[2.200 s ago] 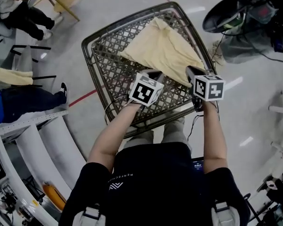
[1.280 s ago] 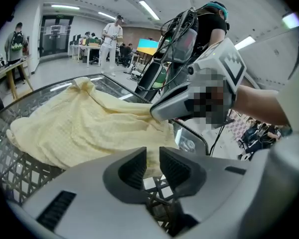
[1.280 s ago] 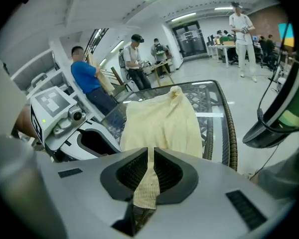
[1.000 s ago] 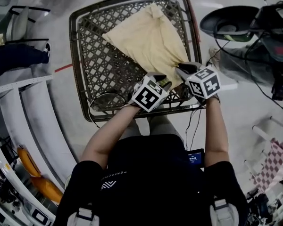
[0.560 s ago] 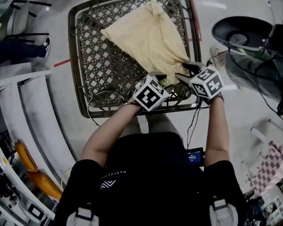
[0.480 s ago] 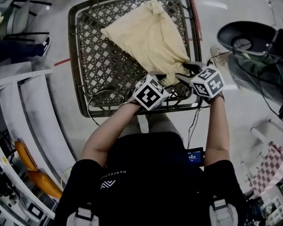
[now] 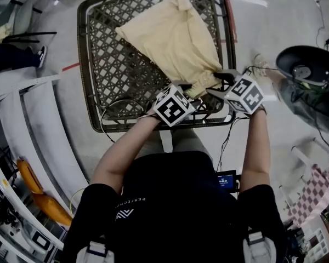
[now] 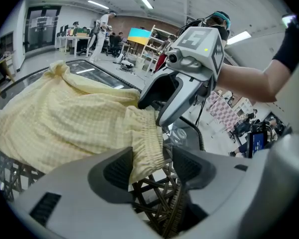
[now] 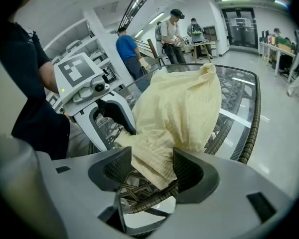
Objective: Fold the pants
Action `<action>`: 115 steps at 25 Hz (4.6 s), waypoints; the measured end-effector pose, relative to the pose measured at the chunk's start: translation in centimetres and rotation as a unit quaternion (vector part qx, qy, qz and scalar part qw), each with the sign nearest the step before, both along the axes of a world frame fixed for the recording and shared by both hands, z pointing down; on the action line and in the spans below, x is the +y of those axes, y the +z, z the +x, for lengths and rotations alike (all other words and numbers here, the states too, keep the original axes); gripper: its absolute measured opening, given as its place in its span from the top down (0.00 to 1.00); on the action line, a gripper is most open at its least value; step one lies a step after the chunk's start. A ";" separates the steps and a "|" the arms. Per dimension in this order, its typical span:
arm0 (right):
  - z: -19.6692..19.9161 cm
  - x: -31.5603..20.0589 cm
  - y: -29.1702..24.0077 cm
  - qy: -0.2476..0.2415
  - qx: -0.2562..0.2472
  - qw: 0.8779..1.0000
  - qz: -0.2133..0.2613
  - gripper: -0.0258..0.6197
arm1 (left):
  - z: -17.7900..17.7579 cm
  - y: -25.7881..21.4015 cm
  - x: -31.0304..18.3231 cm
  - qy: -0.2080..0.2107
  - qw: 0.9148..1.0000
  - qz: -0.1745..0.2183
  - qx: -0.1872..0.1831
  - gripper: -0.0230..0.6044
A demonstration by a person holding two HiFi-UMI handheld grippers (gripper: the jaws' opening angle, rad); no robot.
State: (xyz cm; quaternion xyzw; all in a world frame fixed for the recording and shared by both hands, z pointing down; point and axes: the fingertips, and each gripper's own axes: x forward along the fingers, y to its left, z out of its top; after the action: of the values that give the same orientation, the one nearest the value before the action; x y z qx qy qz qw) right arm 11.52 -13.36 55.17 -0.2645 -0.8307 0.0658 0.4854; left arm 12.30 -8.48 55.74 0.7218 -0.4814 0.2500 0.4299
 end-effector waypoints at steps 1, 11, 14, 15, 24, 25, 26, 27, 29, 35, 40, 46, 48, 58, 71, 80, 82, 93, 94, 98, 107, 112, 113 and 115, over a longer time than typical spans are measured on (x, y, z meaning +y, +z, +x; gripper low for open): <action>0.1 0.1 0.1 -0.005 -0.001 1.000 0.002 0.60 | 0.0 0.0 0.0 0.004 1.000 0.000 -0.001 0.56; 0.8 0.4 0.7 -0.062 -0.011 0.997 0.033 0.59 | 0.1 0.3 0.1 0.022 0.999 0.011 -0.042 0.59; 0.9 0.6 0.8 -0.068 -0.010 0.997 0.042 0.59 | -0.2 0.6 0.2 0.029 0.997 0.014 -0.065 0.65; 1.0 0.7 0.8 -0.069 -0.010 0.997 0.045 0.59 | -0.2 0.6 0.2 0.030 0.997 0.015 -0.069 0.65; 1.7 1.3 0.9 -0.065 -0.023 0.996 0.048 0.59 | -0.4 0.9 0.2 0.021 0.996 0.010 -0.091 0.74; 1.7 1.3 0.9 -0.066 -0.023 0.996 0.052 0.59 | -0.5 0.9 0.3 0.017 0.997 0.002 -0.080 0.75; 1.8 1.4 1.0 -0.069 -0.023 0.996 0.057 0.59 | -0.6 0.9 0.3 0.012 0.998 -0.006 -0.067 0.77; 1.8 1.5 1.0 -0.073 -0.022 0.995 0.063 0.59 | -0.6 0.8 0.4 0.007 0.998 -0.015 -0.053 0.78; 2.0 1.6 1.2 -0.080 -0.020 0.994 0.074 0.59 | -0.8 0.6 0.5 -0.010 0.999 -0.028 -0.018 0.78; 2.1 1.9 1.2 -0.077 -0.022 0.993 0.085 0.59 | -1.4 -1.8 0.3 -0.051 0.997 -0.021 0.054 0.79; 2.2 2.3 1.0 -0.082 -0.021 0.992 0.093 0.59 | -1.9 -3.7 -0.4 -0.061 0.995 -0.014 0.077 0.79; 2.0 2.9 1.5 -0.081 -0.026 0.990 0.109 0.60 | -3.0 -4.5 -0.5 -0.064 0.994 -0.017 0.090 0.79; 2.0 3.2 1.6 -0.077 -0.023 0.991 0.102 0.62 | -3.0 -4.4 -0.1 -0.061 0.994 -0.021 0.092 0.79; 2.4 5.8 -0.2 -0.081 0.012 0.996 0.040 0.86 | -3.1 -4.6 3.1 -0.054 0.992 -0.036 0.110 0.79; 3.5 10.6 -3.9 -0.123 0.069 0.990 0.013 0.87 | -2.0 -7.2 8.5 -0.040 0.990 -0.021 0.133 0.79; 2.0 12.0 -5.5 -0.041 0.089 0.994 0.047 0.87 | -3.2 -8.2 10.4 0.001 0.993 0.014 0.113 0.79; 1.4 11.8 -5.9 -0.032 0.084 0.995 0.053 0.87 | -3.8 -8.4 10.2 0.007 0.994 0.019 0.107 0.79; -1.4 8.5 -6.7 -0.080 0.052 0.994 0.056 0.87 | -6.2 -8.8 7.3 -0.031 0.994 0.014 0.106 0.79; -1.9 7.9 -6.8 -0.086 0.048 0.993 0.058 0.87 | -6.7 -8.8 6.8 -0.039 0.994 0.014 0.104 0.79; -4.2 6.2 -6.9 -0.117 0.034 0.991 0.061 0.87 | -8.7 -8.6 5.2 -0.076 0.992 0.015 0.102 0.79; -7.9 3.8 -6.2 -0.169 0.023 0.983 0.063 0.87 | -12.0 -7.9 3.4 -0.121 0.988 0.012 0.093 0.79; -9.8 2.9 -6.4 -0.190 0.022 0.979 0.076 0.87 | -13.8 -7.7 2.7 -0.133 0.988 0.012 0.083 0.78; -10.2 2.7 -6.5 -0.194 0.020 0.978 0.076 0.87 | -14.2 -7.8 2.6 -0.135 0.987 0.012 0.081 0.78; -11.1 2.3 -6.6 -0.199 0.014 0.977 0.077 0.87 | -15.1 -7.9 2.2 -0.137 0.988 0.011 0.074 0.78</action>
State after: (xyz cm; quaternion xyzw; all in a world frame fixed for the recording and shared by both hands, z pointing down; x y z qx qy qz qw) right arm 0.44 -11.08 48.55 -0.3851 -0.7571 -0.0925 0.5196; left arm -2.78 -6.26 47.87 0.6703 -0.5456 0.1295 0.4861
